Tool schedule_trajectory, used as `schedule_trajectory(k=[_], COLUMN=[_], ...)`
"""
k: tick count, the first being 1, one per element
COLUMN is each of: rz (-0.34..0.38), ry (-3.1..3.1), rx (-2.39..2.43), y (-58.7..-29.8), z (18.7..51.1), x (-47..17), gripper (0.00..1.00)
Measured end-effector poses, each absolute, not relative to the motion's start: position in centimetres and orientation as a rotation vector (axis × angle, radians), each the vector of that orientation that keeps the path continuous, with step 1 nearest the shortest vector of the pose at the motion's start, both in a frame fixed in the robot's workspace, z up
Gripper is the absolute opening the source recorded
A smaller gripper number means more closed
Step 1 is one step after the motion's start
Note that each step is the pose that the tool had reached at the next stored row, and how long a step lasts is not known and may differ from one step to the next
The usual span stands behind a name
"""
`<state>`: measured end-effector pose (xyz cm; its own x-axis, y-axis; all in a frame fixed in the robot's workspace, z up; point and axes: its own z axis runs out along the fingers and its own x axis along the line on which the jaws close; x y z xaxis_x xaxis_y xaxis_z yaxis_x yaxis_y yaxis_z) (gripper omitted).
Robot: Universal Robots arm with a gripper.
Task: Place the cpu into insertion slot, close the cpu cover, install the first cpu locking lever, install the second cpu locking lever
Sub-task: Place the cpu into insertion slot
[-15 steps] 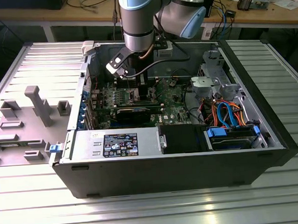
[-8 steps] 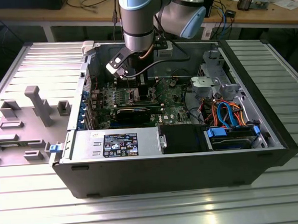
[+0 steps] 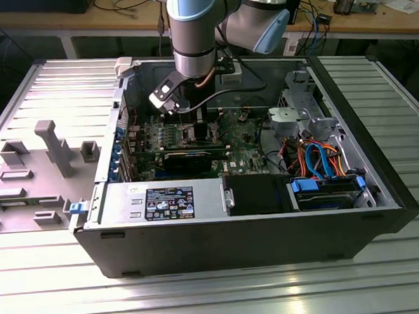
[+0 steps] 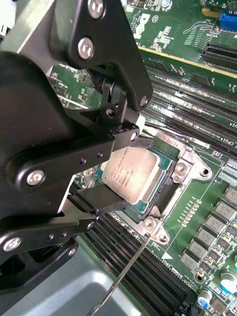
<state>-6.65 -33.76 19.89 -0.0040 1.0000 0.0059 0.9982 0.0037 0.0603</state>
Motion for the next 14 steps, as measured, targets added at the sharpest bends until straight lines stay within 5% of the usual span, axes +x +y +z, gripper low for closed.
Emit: schedule_trajectory(k=[14], rz=[0.073], ry=[2.185], rx=[2.203], y=[-33.75], z=[19.96], x=[-6.64], gripper=[0.54])
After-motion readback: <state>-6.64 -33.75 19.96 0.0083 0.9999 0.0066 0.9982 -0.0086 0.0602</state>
